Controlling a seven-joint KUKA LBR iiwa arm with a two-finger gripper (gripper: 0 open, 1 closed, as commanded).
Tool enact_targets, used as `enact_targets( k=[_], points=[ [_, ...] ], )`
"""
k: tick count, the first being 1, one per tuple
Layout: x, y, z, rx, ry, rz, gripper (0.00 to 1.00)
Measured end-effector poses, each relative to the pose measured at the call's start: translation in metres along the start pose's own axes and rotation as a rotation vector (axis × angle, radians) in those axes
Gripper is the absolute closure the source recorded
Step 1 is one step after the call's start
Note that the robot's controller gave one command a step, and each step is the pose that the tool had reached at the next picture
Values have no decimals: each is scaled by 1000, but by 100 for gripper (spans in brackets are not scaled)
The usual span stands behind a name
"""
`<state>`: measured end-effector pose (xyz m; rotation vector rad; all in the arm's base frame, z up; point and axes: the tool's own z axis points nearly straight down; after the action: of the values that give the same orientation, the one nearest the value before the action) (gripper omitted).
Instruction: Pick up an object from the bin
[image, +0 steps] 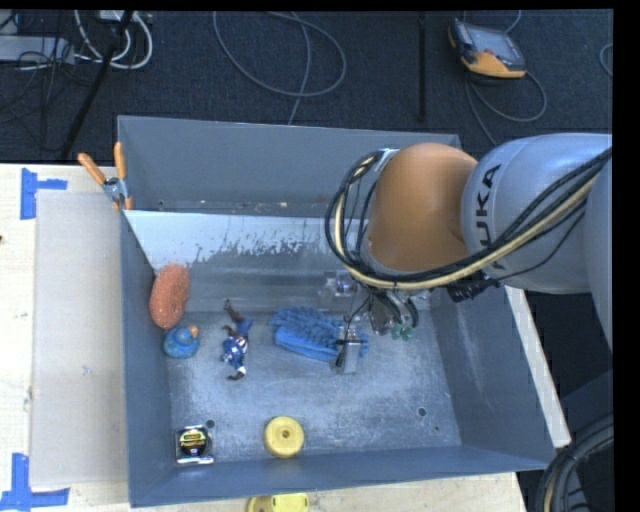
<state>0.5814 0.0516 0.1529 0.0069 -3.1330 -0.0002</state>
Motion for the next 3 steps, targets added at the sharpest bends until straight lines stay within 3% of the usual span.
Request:
enact_targets(
  k=[1,2,3],
  points=[
    [-2,0,-4,0,-8,1,0],
    [-6,5,41,-1,-16,48,0],
    [14,1,82,-1,-8,106,100]
  ],
)
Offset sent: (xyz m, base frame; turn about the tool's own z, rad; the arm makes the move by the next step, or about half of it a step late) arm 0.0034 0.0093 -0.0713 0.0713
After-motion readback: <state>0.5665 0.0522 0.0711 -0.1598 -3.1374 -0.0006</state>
